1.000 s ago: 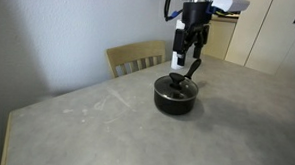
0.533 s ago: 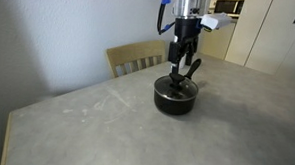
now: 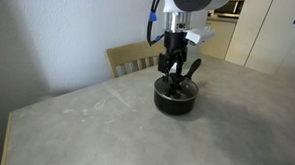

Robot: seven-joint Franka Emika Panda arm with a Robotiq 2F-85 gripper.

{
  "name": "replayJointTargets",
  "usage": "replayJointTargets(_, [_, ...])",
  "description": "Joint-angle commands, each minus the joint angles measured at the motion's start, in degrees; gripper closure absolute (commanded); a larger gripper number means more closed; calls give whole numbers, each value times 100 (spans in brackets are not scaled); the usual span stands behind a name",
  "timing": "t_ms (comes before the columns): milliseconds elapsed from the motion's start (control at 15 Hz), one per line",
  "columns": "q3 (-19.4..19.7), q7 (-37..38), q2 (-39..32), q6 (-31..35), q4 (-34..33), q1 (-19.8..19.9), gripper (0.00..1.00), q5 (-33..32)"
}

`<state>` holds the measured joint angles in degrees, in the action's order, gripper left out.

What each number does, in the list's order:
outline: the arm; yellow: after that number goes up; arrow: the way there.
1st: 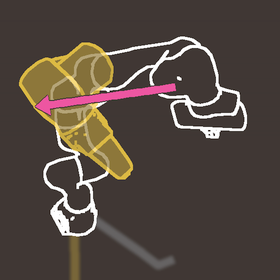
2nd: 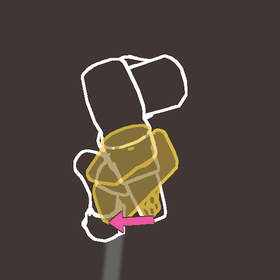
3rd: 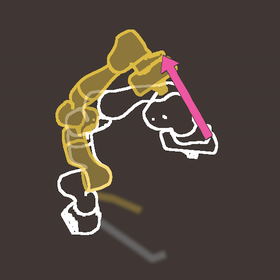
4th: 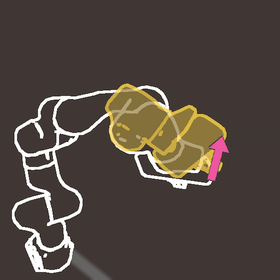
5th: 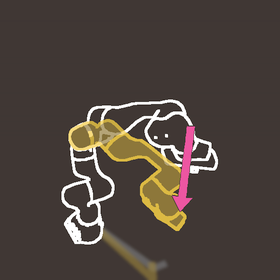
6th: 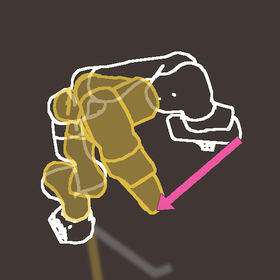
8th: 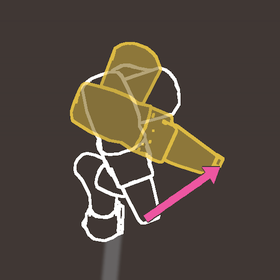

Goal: Remove the lid from the pot and put it on the table

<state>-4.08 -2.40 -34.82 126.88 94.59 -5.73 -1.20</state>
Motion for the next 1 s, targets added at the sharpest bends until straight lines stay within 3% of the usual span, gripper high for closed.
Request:
replayJointTargets(0, [25, 214, -218, -198, -285, -6, 0, 61])
replayJointTargets(200, [47, 413, -220, -257, -278, -14, 1, 67])
replayJointTargets(267, [52, 487, -204, -290, -258, -15, 26, 77])
replayJointTargets(400, [55, 564, -166, -328, -226, -16, 28, 78])
replayJointTargets(667, [10, 548, -74, -592, -225, -4, 57, 105])
replayJointTargets(933, [-4, 576, 6, -1294, -393, -32, 84, 106])
